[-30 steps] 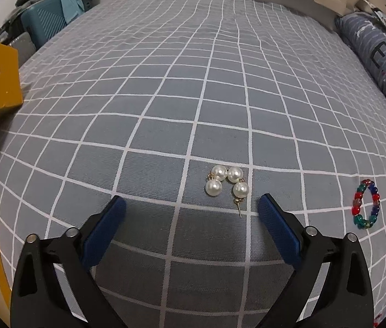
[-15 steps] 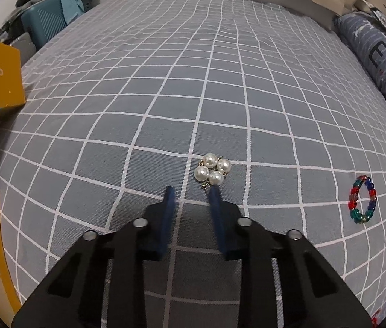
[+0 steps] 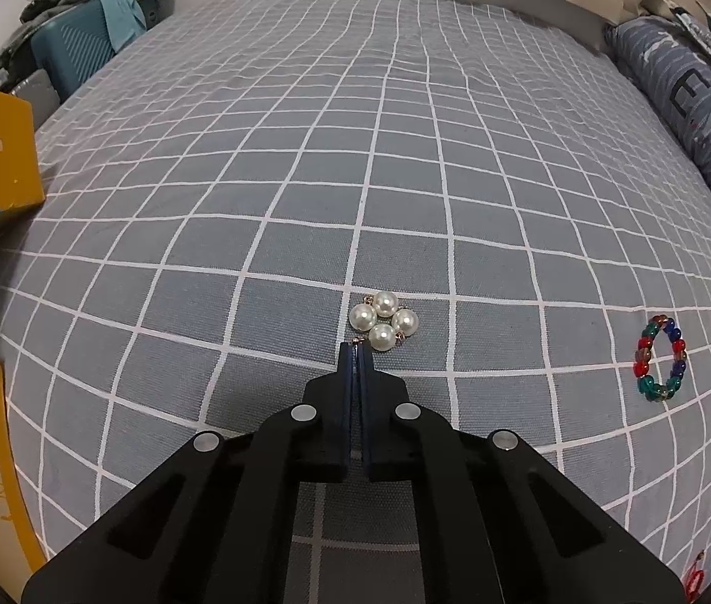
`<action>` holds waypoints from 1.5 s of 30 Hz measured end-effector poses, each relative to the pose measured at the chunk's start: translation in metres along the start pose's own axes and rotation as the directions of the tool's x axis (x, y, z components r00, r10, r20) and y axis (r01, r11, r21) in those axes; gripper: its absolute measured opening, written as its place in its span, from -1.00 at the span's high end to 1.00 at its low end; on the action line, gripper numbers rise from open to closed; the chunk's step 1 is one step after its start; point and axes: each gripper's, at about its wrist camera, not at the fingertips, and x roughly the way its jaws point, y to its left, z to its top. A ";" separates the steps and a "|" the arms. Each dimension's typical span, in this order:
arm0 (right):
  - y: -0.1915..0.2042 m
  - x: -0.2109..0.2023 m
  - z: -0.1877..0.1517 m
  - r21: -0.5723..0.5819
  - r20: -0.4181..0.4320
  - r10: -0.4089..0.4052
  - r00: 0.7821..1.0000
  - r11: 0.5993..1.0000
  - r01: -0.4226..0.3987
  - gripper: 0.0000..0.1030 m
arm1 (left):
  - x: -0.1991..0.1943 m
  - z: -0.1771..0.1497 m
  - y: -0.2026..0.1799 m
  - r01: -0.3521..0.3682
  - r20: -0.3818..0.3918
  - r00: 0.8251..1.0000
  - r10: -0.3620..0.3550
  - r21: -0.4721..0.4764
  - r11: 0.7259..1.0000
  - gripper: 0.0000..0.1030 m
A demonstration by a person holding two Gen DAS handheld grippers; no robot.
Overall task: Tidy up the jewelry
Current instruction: 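Grasp the pearl earrings with the left tool while the right tool grasps the red cord bracelet, then carry the pearl earrings and red cord bracelet over to the white box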
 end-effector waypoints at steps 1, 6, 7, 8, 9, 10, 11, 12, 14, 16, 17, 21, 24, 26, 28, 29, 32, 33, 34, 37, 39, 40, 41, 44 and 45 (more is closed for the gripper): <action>0.000 -0.001 0.000 -0.001 0.002 0.000 1.000 1.000 0.000 0.81 | 0.000 0.000 0.000 0.001 -0.002 1.000 -0.001 0.000 1.000 0.98; -0.001 -0.003 0.001 0.002 0.009 0.000 1.000 1.000 0.000 0.81 | -0.003 0.002 0.001 0.003 -0.001 1.000 -0.003 0.000 1.000 0.98; -0.001 -0.004 0.001 0.000 0.011 -0.001 1.000 1.000 0.001 0.81 | -0.004 0.002 0.001 0.003 0.000 1.000 -0.003 0.002 1.000 0.98; 0.000 -0.005 0.001 0.000 0.013 -0.001 1.000 1.000 0.001 0.81 | -0.005 0.002 0.001 0.004 0.002 1.000 -0.004 0.002 1.000 0.99; 0.000 -0.005 0.001 0.001 0.015 -0.001 1.000 1.000 0.001 0.81 | -0.007 0.003 0.002 0.005 0.001 1.000 -0.005 0.000 1.000 1.00; 0.000 -0.006 0.002 0.001 0.017 -0.001 1.000 1.000 0.001 0.81 | -0.008 0.002 0.002 0.007 0.001 1.000 -0.007 0.000 1.000 1.00; 0.000 -0.007 0.002 0.001 0.018 -0.001 1.000 1.000 0.001 0.81 | -0.009 0.002 0.002 0.010 0.003 1.000 -0.010 -0.001 1.000 1.00; 0.000 -0.007 0.002 0.001 0.021 -0.002 1.000 1.000 0.002 0.81 | -0.011 0.002 0.002 0.008 0.006 1.000 -0.008 0.003 1.000 1.00; 0.001 -0.009 0.003 -0.003 0.025 -0.003 1.000 1.000 0.003 0.81 | -0.012 0.003 0.002 0.009 0.010 1.000 -0.010 0.007 1.000 1.00; 0.001 -0.011 0.003 -0.007 0.029 -0.008 1.000 1.000 0.008 0.81 | -0.015 0.003 0.001 0.013 0.009 1.000 -0.013 0.008 1.000 1.00; 0.002 -0.011 0.003 -0.008 0.030 -0.009 1.000 1.000 0.009 0.81 | -0.016 0.003 0.001 0.015 0.009 1.000 -0.015 0.010 1.000 1.00; 0.002 -0.014 0.004 -0.006 0.036 -0.011 0.999 1.000 0.011 0.81 | -0.022 0.003 0.000 0.019 0.013 1.000 -0.020 0.020 1.000 1.00; 0.002 -0.016 0.005 -0.006 0.045 -0.015 0.999 1.000 0.015 0.81 | -0.027 0.003 -0.001 0.017 0.015 1.000 -0.017 0.025 1.000 1.00; 0.002 -0.018 0.006 -0.006 0.050 -0.012 0.999 1.000 0.013 0.81 | -0.032 0.001 -0.001 0.029 0.021 0.999 -0.029 0.025 0.999 1.00; 0.003 -0.019 0.009 -0.009 0.056 -0.013 0.998 1.000 0.013 0.81 | -0.037 0.000 -0.001 0.027 0.022 0.999 -0.028 0.026 0.999 1.00; 0.003 -0.019 0.010 -0.009 0.058 -0.012 0.998 1.000 0.013 0.81 | -0.040 -0.001 0.000 0.033 0.020 0.999 -0.033 0.024 0.999 1.00; 0.005 -0.022 0.013 -0.013 0.070 -0.013 0.997 1.000 0.014 0.81 | -0.048 -0.002 0.000 0.034 0.029 0.999 -0.034 0.029 0.999 1.00; 0.005 -0.022 0.015 -0.014 0.073 -0.012 0.997 1.000 0.013 0.81 | -0.051 -0.003 0.001 0.034 0.031 0.999 -0.035 0.030 0.999 1.00; 0.006 -0.023 0.016 -0.015 0.077 -0.012 0.997 1.000 0.013 0.81 | -0.055 -0.004 0.001 0.036 0.036 0.999 -0.037 0.031 0.999 1.00; 0.010 -0.025 0.020 -0.021 0.088 -0.007 0.996 1.000 0.009 0.81 | -0.066 -0.007 0.000 0.030 0.051 0.998 -0.032 0.044 0.999 1.00; 0.013 -0.026 0.023 -0.027 0.095 -0.004 0.995 1.000 0.007 0.81 | -0.074 -0.010 0.000 0.043 0.051 0.998 -0.045 0.046 0.998 1.00; 0.015 -0.027 0.025 -0.030 0.098 -0.001 0.995 1.000 0.004 0.81 | -0.077 -0.011 0.000 0.048 0.052 0.997 -0.051 0.047 0.998 1.00; 0.017 -0.028 0.027 -0.032 0.102 0.001 0.995 0.999 0.002 0.81 | -0.082 -0.012 0.000 0.056 0.054 0.997 -0.058 0.050 0.997 1.00; 0.025 -0.030 0.034 -0.043 0.115 0.009 0.993 0.999 -0.004 0.81 | -0.096 -0.015 -0.001 0.071 0.065 0.995 -0.075 0.060 0.996 1.00; 0.028 -0.032 0.037 -0.049 0.123 0.012 0.992 0.999 -0.006 0.81 | -0.099 -0.015 -0.001 0.075 0.068 0.994 -0.080 0.064 0.995 1.00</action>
